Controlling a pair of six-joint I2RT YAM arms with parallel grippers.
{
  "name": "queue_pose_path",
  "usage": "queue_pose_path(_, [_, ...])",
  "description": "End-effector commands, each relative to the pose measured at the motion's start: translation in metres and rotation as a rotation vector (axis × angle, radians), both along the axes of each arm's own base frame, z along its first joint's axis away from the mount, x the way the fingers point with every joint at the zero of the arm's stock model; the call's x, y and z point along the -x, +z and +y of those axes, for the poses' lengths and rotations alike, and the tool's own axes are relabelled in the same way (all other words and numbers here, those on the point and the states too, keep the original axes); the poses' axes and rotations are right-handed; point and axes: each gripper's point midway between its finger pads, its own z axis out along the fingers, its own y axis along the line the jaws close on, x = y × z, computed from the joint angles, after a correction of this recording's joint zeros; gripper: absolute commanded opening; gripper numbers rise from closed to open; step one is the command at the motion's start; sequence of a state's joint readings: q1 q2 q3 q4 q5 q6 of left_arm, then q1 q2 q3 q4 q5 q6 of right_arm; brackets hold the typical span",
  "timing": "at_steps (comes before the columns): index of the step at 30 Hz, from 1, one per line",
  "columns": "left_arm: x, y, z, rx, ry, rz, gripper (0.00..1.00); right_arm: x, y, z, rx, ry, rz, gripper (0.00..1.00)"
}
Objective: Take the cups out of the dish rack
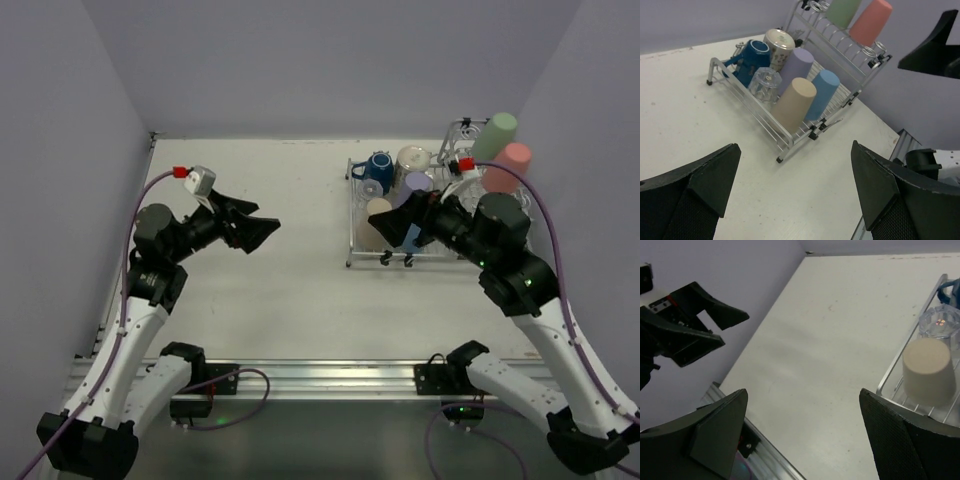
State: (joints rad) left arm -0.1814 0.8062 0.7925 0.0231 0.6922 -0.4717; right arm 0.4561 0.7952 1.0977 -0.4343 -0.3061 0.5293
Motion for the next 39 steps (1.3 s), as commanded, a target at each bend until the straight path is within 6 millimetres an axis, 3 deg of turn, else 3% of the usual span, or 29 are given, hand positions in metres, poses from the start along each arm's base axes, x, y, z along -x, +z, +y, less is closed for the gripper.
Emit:
queue_pose_path(1, [0.014, -0.008, -0.019, 0.034, -0.104, 0.023, 1.0, -0.03, 0.002, -0.02, 0.145, -0.196, -0.039, 0.95])
queue_pose_path(5, [0.015, -0.021, -0.03, 0.015, -0.159, 0.052, 1.0, -0.061, -0.008, -0.031, 0.254, -0.326, -0.022, 0.92])
queue_pose_path(6, [0.017, -0.022, -0.033, 0.01, -0.172, 0.05, 1.0, -0.071, -0.024, -0.029, 0.31, -0.338, 0.019, 0.92])
queue_pose_path(11, [0.009, -0.037, -0.032, -0.056, -0.127, 0.06, 1.0, -0.106, -0.047, -0.04, 0.419, -0.479, 0.047, 0.9])
queue_pose_path(14, [0.005, -0.053, -0.028, -0.099, -0.083, 0.106, 0.97, -0.124, -0.063, -0.029, 0.46, -0.468, 0.085, 0.89])
queue_pose_path(15, [0.006, -0.054, -0.029, -0.105, -0.085, 0.108, 0.95, -0.128, -0.062, -0.024, 0.459, -0.457, 0.088, 0.89])
queue_pose_path(18, [0.005, -0.057, -0.029, -0.123, -0.074, 0.111, 0.95, -0.143, -0.082, -0.014, 0.482, -0.447, 0.122, 0.91])
queue_pose_path(26, [0.001, -0.062, -0.025, -0.144, -0.04, 0.126, 0.96, -0.16, -0.135, 0.0, 0.554, -0.422, 0.209, 0.92])
queue_pose_path(39, [-0.002, -0.067, -0.024, -0.154, -0.029, 0.14, 0.96, -0.171, -0.182, -0.007, 0.639, -0.459, 0.287, 0.94])
